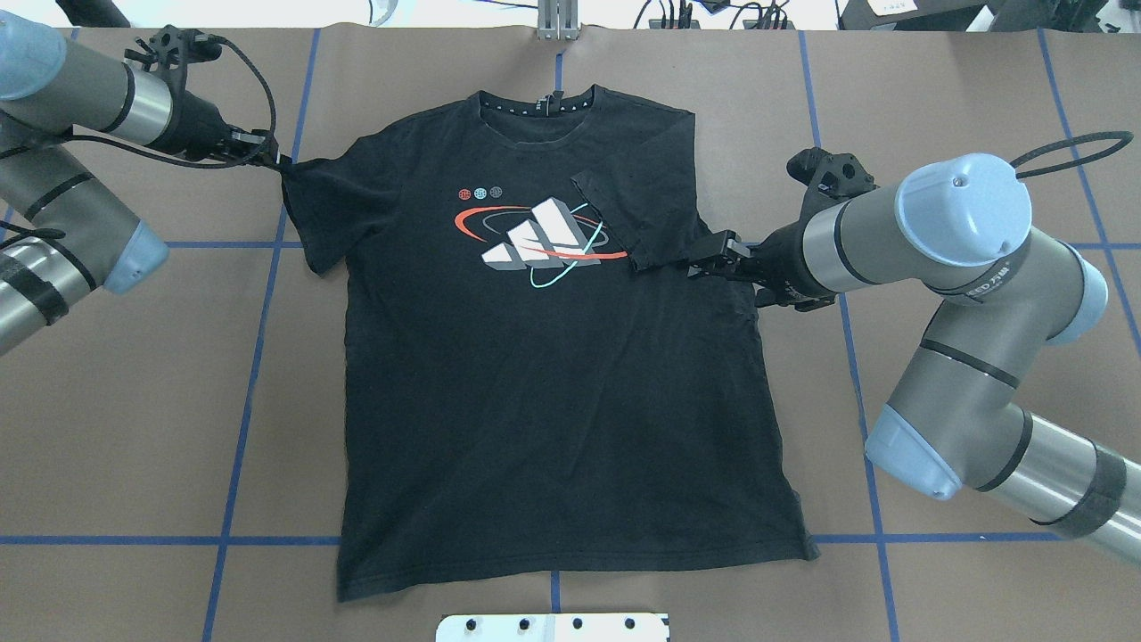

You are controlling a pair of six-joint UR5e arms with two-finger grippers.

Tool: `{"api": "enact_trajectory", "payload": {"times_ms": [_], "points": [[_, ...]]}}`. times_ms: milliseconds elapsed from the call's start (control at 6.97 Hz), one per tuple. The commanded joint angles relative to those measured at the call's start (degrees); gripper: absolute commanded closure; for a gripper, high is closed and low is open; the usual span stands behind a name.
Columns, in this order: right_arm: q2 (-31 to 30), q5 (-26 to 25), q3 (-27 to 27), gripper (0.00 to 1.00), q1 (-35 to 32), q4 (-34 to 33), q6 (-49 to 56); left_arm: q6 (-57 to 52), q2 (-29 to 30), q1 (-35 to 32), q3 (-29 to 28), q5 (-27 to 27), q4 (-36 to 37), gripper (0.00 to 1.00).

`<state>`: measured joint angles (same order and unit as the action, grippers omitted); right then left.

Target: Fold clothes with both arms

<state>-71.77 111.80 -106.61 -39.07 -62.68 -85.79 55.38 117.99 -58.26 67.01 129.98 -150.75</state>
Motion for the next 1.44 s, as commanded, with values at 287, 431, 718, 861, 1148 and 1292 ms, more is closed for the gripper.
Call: {"api": "enact_trajectory", "payload": {"times_ms": [287, 431, 718, 861, 1148, 1292], "points": [[-0.21, 0.44, -0.01, 0.00, -0.12, 0.02, 0.10, 16.48, 0.55, 4.53, 7.79, -0.43, 0.36, 1.00], [-0.30, 0.35, 0.17, 0.00, -0.13, 0.02, 0.10, 19.29, 2.66, 6.03, 7.53, -3.30, 0.54, 1.00], [-0.30, 0.44, 0.61, 0.00, -0.13, 0.02, 0.36, 21.07, 6.18, 9.03, 4.56, -8.23, 0.81, 1.00], [-0.30, 0.52, 0.61, 0.00, -0.13, 0.02, 0.28, 23.52, 9.33, 10.34, 1.32, -10.95, 0.63, 1.00], [-0.30, 0.44, 0.61, 0.00, -0.13, -0.07, 0.28, 23.72, 12.07, 11.23, -1.69, -14.48, 0.45, 1.00], [-0.21, 0.44, 0.70, 0.00, -0.13, -0.07, 0.28, 23.72, 13.48, 11.32, -3.27, -15.45, 0.45, 1.00]]}}
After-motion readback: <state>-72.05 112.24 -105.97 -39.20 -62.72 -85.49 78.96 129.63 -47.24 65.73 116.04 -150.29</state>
